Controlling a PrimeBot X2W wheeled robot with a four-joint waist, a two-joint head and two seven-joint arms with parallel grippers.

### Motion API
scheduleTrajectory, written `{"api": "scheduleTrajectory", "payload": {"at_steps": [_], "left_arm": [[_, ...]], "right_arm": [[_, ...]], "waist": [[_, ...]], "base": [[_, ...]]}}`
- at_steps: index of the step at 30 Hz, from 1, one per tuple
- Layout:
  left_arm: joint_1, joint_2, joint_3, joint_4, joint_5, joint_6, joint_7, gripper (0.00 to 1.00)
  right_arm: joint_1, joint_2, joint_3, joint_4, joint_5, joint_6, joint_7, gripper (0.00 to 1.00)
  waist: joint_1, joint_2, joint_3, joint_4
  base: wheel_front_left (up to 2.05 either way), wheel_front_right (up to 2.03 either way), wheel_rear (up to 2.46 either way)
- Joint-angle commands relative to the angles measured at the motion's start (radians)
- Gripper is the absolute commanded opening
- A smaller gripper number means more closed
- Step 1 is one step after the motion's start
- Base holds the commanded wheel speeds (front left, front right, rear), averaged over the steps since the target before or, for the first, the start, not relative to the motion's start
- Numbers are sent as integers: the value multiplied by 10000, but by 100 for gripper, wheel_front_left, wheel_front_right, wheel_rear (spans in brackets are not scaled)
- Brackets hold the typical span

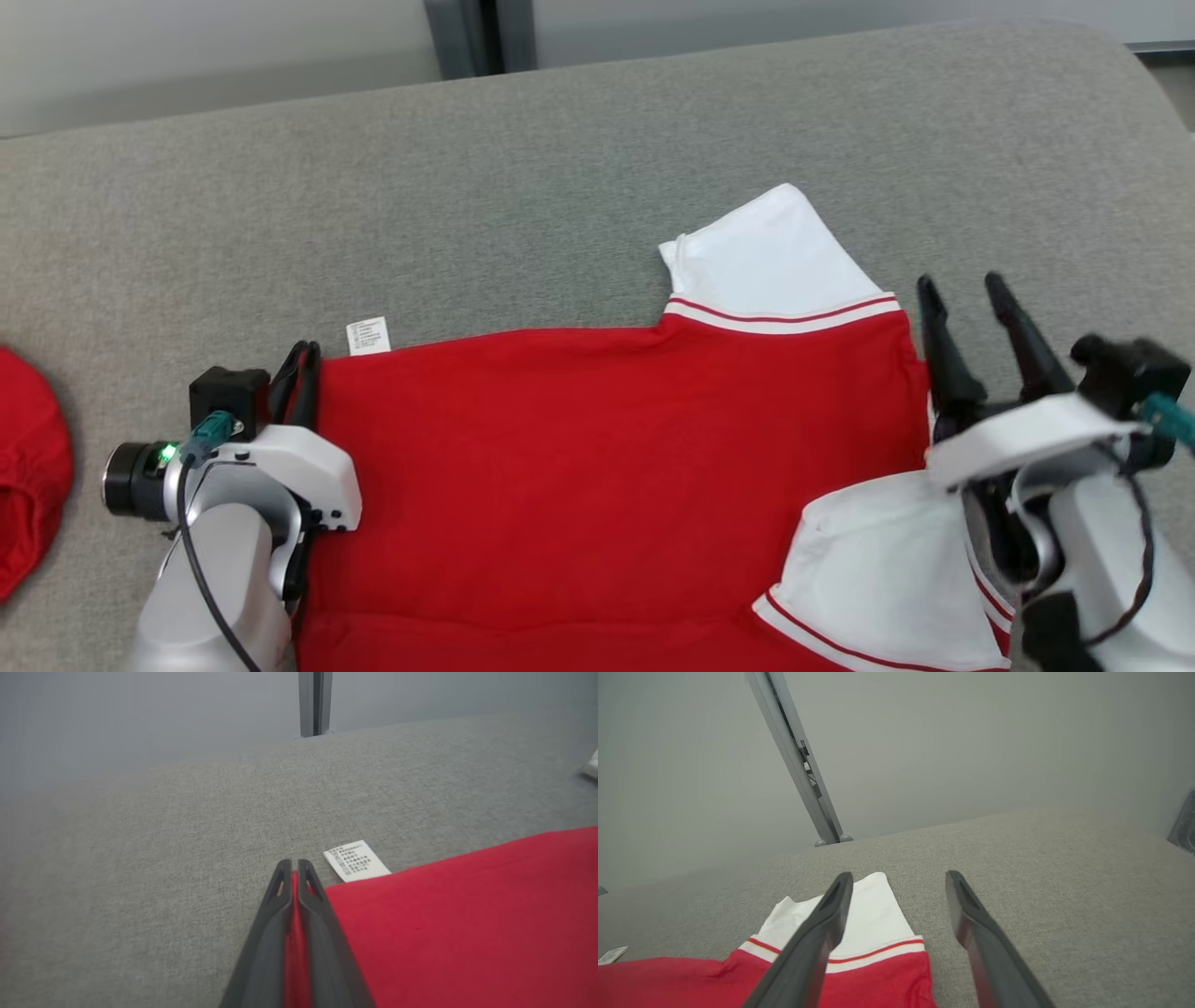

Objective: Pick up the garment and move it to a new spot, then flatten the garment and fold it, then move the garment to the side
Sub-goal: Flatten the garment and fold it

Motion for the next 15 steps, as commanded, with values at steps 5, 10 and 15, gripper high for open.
{"api": "scheduleTrajectory", "payload": {"at_steps": [5,10,15], "left_arm": [[-301,-177,-337,-586,131,-100,14,0],[-406,-372,-702,-1142,213,-190,150,0],[-432,-469,-1055,-1563,286,-277,323,0]], "right_arm": [[-1583,-522,-275,1249,433,8,1048,100],[-2991,-1076,-21,2529,922,7,2324,100],[-4124,-1503,366,3629,1470,7,3238,100]], "waist": [[0,0,418,612],[0,0,734,1229],[0,0,1000,1780]], "base": [[0,0,0],[0,0,0],[0,0,0]]}}
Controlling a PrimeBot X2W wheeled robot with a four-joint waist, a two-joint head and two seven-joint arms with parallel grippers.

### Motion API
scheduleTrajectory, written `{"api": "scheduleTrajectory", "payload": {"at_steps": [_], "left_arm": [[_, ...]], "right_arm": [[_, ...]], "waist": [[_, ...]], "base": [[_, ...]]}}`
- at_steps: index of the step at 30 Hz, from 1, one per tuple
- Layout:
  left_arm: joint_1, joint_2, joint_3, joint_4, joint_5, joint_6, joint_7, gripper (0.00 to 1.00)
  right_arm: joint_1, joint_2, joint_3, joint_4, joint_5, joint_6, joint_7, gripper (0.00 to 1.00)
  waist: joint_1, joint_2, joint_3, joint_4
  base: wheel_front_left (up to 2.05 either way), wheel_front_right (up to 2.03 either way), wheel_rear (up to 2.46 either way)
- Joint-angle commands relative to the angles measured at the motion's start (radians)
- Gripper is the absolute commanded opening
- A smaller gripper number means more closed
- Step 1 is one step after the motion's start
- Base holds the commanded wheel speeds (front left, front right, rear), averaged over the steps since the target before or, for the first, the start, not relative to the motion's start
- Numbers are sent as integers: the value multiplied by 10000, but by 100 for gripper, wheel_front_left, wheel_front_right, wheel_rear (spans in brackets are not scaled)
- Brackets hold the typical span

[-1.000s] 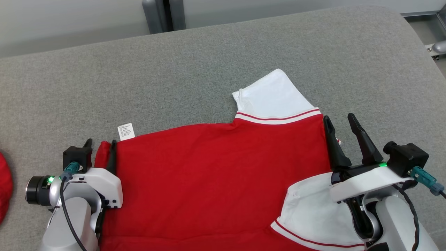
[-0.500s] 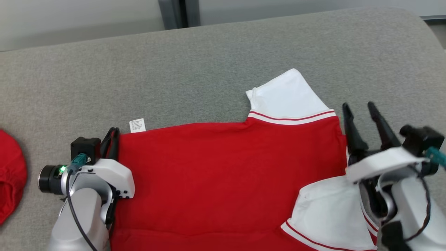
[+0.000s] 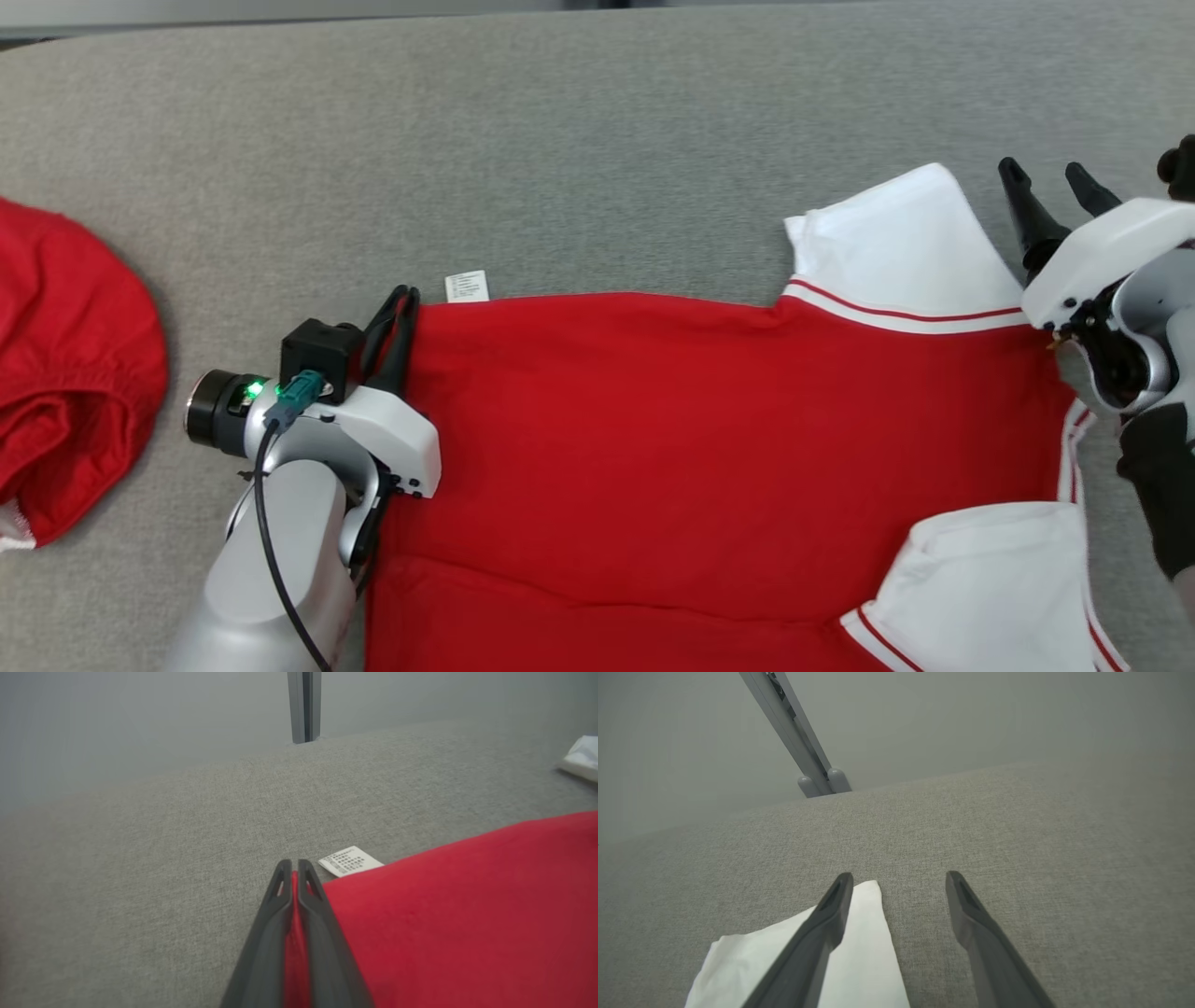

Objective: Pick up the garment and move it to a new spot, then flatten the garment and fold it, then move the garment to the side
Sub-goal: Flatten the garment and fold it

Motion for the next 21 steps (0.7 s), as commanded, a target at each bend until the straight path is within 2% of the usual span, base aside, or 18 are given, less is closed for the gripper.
{"api": "scheduleTrajectory", "payload": {"at_steps": [1,11,21], "left_arm": [[-200,42,-76,-110,80,-40,35,0],[-270,-158,-618,-758,86,-41,348,0],[-144,-149,-799,-1146,-13,38,474,0]], "right_arm": [[-310,-213,140,270,52,5,158,100],[-1662,-518,871,2093,355,3,725,100],[-1967,-355,1677,2751,637,3,606,100]], "waist": [[0,0,232,343],[0,0,585,799],[0,0,710,824]], "base": [[0,0,0],[0,0,0],[0,0,0]]}}
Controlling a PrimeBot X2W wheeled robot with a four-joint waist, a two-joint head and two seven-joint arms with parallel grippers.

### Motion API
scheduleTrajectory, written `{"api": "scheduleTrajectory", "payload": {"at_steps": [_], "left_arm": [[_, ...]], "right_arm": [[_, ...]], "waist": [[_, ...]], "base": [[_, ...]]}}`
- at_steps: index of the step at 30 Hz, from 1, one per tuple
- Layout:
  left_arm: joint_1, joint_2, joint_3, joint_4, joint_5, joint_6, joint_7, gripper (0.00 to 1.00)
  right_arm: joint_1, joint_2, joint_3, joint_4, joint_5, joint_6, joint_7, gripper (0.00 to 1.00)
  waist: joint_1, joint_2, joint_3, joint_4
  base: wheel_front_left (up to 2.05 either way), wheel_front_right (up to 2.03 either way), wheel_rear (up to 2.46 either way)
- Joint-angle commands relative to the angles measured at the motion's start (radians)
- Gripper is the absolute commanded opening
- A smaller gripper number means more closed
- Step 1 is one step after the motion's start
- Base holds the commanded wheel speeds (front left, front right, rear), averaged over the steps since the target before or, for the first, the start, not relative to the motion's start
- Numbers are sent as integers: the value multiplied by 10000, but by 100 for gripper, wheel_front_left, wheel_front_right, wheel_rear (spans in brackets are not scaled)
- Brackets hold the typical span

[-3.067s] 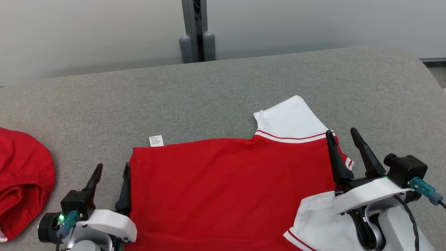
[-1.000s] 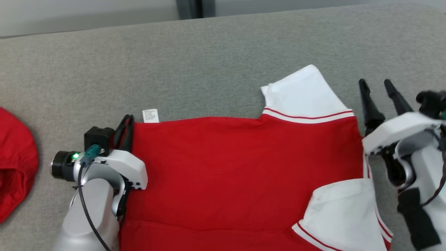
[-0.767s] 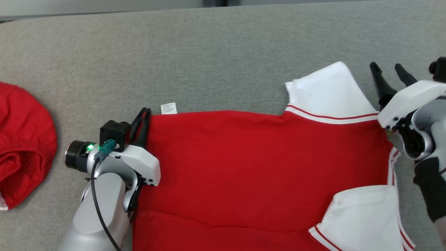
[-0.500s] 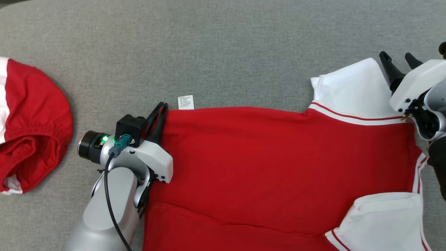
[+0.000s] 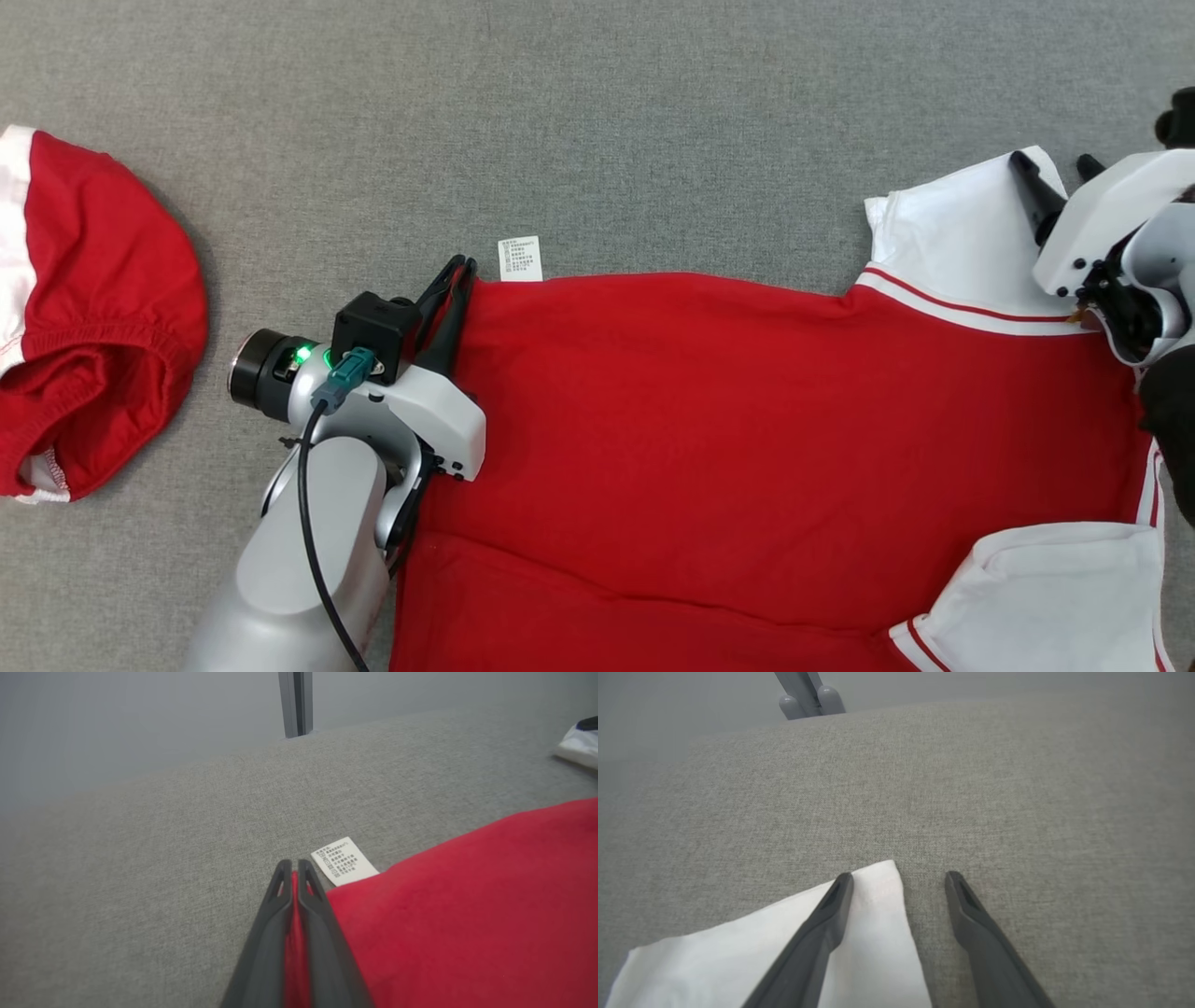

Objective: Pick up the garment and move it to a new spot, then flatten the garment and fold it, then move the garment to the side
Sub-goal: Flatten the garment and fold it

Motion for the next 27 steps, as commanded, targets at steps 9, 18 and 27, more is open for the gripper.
{"api": "scheduleTrajectory", "payload": {"at_steps": [9,18,27], "left_arm": [[-56,120,-33,-173,-117,113,106,0],[-321,341,125,-70,-322,192,142,0],[-847,572,304,253,-477,228,67,0]], "right_arm": [[-100,-190,930,-292,554,0,-576,0],[-295,-450,1568,-355,820,1,-1998,0],[-729,-673,2071,-216,850,0,-3403,0]], "waist": [[0,0,68,-18],[0,0,-75,-179],[0,0,-156,-396]], "base": [[0,0,0],[0,0,0],[0,0,0]]}}
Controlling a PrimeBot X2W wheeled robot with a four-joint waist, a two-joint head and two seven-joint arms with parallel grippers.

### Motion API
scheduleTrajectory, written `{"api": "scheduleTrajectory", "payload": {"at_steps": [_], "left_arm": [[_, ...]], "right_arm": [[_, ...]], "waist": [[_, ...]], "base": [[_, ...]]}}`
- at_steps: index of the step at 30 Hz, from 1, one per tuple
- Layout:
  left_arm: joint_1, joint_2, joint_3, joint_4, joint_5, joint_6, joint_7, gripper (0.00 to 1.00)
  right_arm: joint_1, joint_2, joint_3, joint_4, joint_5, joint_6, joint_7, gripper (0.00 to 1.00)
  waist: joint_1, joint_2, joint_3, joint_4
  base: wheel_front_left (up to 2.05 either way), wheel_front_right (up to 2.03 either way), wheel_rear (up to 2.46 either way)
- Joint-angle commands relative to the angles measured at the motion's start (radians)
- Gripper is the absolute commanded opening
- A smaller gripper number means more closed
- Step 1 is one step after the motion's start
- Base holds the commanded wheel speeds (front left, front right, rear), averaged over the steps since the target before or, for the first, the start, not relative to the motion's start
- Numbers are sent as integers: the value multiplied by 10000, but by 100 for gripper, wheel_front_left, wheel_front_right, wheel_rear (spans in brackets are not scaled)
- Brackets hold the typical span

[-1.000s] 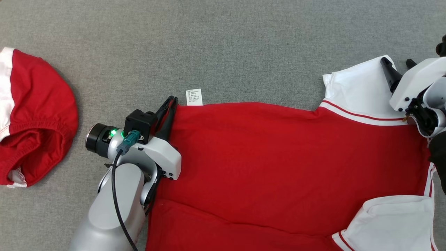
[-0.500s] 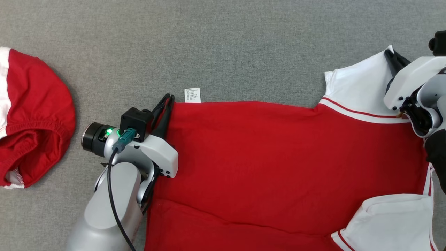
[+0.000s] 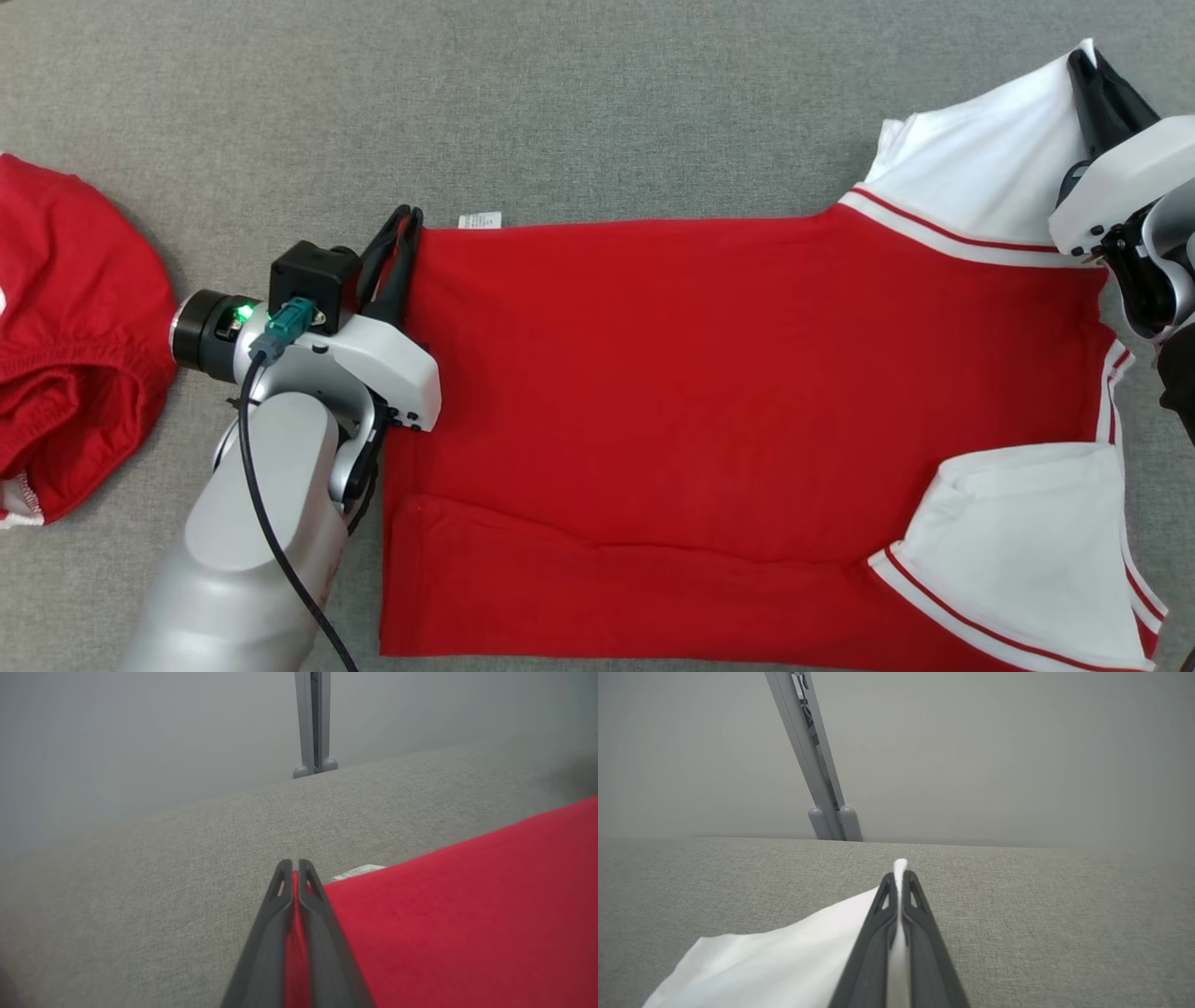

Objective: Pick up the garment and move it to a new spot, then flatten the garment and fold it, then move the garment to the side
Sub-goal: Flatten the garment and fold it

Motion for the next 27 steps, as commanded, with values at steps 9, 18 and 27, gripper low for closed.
{"api": "scheduleTrajectory", "payload": {"at_steps": [9,18,27], "left_arm": [[-463,80,8,423,-108,79,-419,0],[-97,313,-204,606,4,-49,-660,0],[656,896,-792,212,185,-516,-525,0]], "right_arm": [[61,-14,588,-122,267,-1,-603,0],[869,-259,1239,-552,840,-1,-725,0],[2027,-599,2017,-1537,1603,-1,-421,0]], "waist": [[0,0,-212,-189],[0,0,-832,-404],[0,0,-1710,-730]], "base": [[0,0,0],[0,0,0],[0,0,0]]}}
